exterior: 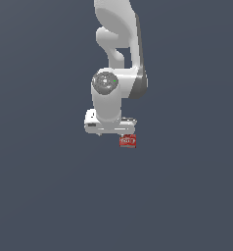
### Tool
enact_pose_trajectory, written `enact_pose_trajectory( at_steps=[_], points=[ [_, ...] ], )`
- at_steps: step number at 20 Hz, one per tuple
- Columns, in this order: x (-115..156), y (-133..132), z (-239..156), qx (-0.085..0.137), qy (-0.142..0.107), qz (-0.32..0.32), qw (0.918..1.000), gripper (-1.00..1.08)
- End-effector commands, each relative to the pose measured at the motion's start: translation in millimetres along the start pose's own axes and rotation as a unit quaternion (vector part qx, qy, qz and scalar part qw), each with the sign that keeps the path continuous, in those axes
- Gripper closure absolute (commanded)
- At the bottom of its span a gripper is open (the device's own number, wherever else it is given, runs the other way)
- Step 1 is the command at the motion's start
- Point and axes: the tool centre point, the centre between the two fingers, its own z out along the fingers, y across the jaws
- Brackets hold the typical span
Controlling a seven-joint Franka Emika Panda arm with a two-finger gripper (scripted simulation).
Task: Pick up the object and move it to a goal position.
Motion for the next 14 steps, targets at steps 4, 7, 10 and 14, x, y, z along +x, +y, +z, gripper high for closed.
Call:
enact_pose_trajectory(
  at_steps=[4,7,10,14],
  points=[
    [-1.1,-2.2,3.5,-0.002,0.001,-0.028,0.9996,-0.92],
    [-2.0,-4.6,6.5,-0.004,0.002,-0.055,0.9985,-0.92],
    [-3.2,-7.5,10.4,-0.006,0.003,-0.088,0.9961,-0.92],
    [-5.4,-12.6,16.6,-0.009,0.005,-0.144,0.9895,-0.92]
  ],
)
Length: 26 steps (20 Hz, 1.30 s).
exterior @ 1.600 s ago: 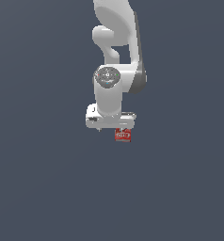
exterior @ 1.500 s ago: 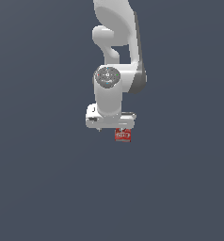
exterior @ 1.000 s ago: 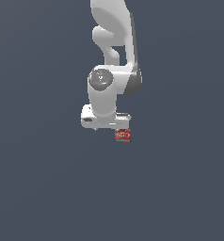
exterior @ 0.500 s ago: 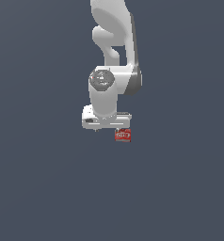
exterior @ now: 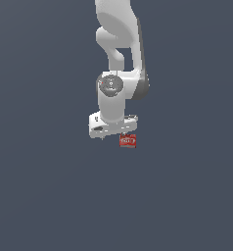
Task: Pick up the object and move it to a goal position.
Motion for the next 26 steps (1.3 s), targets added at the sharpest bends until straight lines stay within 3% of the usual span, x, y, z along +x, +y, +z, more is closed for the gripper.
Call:
enact_pose_trajectory(
  at_steps=[1,7,13,19,26],
  points=[
    [-0.6,-3.9,4.1,-0.002,0.001,-0.038,0.9993,-0.92],
    [-2.3,-14.3,14.2,-0.008,0.005,-0.135,0.9908,-0.92],
    [-4.2,-25.5,23.7,-0.013,0.009,-0.231,0.9727,-0.92],
    [-6.3,-37.5,32.5,-0.018,0.012,-0.326,0.9451,-0.92],
    [-9.1,-52.5,42.2,-0.023,0.017,-0.433,0.901,-0.92]
  ],
)
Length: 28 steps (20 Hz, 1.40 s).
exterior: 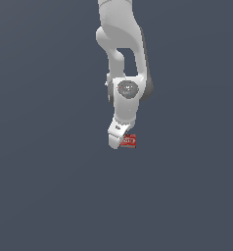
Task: Pick up the object and move it to a goal position.
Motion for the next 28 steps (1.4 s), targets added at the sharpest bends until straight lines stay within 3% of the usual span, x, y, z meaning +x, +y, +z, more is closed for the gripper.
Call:
enact_pose_trajectory(
  at_steps=[1,14,20,28],
  points=[
    [3.4,-4.7,3.1,-0.002,0.002,-0.042,0.9991,-0.92],
    [16.9,-23.8,13.8,-0.012,0.011,-0.2,0.9797,-0.92],
    [19.1,-27.0,15.4,-0.014,0.012,-0.225,0.9743,-0.92],
    [19.0,-27.0,23.5,-0.013,0.012,-0.224,0.9744,-0.92]
  ],
)
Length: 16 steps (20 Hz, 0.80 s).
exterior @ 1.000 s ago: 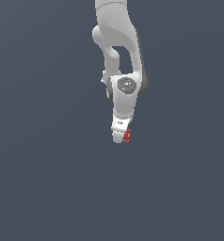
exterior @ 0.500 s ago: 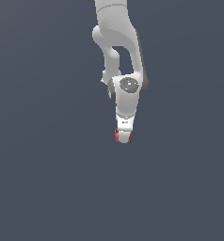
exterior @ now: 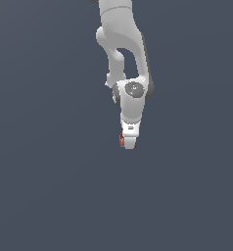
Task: Pick up the object and move it to a goal position.
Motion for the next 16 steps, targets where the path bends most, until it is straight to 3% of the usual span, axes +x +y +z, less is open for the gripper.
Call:
enact_pose_trajectory(
  at_steps=[1,13,14,16],
  points=[
    [0.2,-0.6,7.2,0.0,0.0,-0.001,1.0,-0.92],
    [0.3,-0.9,45.8,0.0,0.0,-0.003,1.0,-0.92],
    [0.3,-0.9,45.8,0.0,0.0,-0.003,1.0,1.08],
    [0.3,-0.9,45.8,0.0,0.0,-0.003,1.0,1.08]
  ],
)
